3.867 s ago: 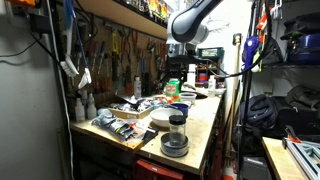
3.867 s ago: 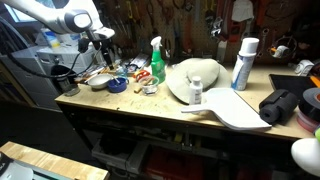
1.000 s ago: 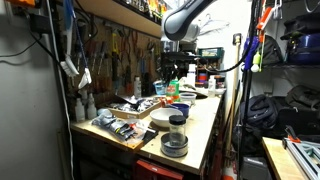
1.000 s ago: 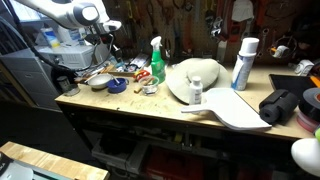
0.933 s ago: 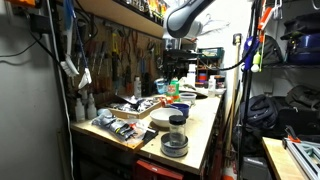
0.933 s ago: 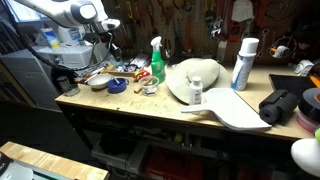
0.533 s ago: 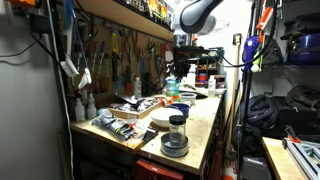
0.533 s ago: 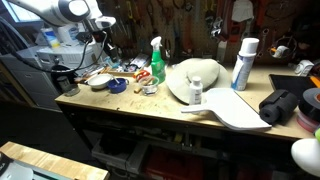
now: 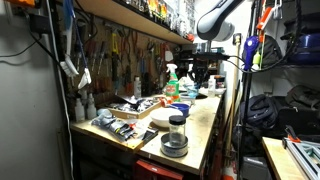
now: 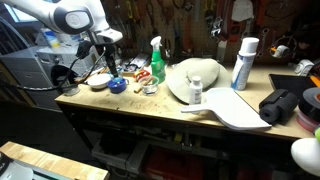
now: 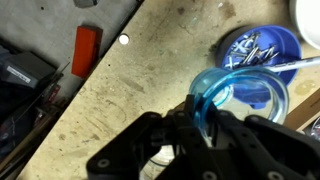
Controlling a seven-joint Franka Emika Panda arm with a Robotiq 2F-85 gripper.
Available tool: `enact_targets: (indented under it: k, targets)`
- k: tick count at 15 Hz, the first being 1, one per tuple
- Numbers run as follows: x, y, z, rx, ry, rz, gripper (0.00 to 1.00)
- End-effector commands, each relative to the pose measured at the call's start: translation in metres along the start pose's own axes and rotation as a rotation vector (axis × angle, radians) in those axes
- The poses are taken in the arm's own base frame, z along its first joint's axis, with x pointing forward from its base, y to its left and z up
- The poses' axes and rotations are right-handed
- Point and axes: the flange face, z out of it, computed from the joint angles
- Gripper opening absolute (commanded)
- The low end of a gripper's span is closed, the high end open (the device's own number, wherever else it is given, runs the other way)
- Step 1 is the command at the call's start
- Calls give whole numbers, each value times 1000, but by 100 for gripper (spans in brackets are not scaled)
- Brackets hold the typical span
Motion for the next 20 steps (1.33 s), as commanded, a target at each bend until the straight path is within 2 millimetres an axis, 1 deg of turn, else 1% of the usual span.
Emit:
enact_targets:
  k: [1, 2, 5, 8, 9, 12, 15, 17, 19, 20]
  targets:
    - [9, -6, 6, 11, 24, 77, 11]
    - [23, -6, 6, 37, 60, 158, 10]
    - [60, -8, 6, 68, 137, 295, 10]
    - [92, -4, 10, 39, 211, 437, 10]
    - [101, -2, 16, 6, 229, 480, 10]
    - [117, 2, 31, -75, 243, 560, 10]
    - [120, -1, 49, -113, 196, 580, 10]
    - [121, -5, 55, -116, 167, 578, 11]
    - [124, -3, 57, -128, 164, 603, 38]
    - [126, -3, 56, -130, 168, 612, 43]
